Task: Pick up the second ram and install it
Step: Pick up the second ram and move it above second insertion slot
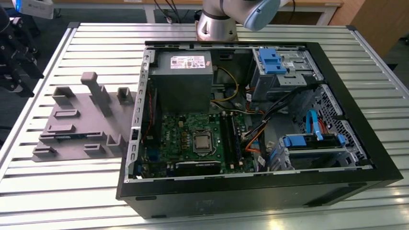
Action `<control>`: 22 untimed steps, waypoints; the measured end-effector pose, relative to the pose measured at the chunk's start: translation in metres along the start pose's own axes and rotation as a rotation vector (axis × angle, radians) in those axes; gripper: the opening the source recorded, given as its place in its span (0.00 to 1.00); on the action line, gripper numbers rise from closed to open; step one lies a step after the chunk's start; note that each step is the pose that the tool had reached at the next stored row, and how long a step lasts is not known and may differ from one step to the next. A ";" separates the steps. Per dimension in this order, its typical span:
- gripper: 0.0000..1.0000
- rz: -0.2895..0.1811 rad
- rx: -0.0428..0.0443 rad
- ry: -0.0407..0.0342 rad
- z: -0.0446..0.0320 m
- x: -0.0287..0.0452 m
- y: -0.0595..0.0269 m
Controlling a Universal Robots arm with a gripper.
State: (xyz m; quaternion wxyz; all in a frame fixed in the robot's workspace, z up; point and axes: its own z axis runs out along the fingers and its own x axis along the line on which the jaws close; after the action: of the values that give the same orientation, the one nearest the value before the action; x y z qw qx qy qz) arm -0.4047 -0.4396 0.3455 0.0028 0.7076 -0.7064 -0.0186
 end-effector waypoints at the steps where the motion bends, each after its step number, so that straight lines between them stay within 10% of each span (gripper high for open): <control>1: 0.53 0.000 -0.0001 0.0001 0.0005 0.0000 0.0000; 22: 0.53 0.000 -0.0002 0.0002 0.0343 0.0035 -0.0010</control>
State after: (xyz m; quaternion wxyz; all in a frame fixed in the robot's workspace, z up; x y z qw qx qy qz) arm -0.4047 -0.4424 0.3111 0.0029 0.7076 -0.7064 -0.0186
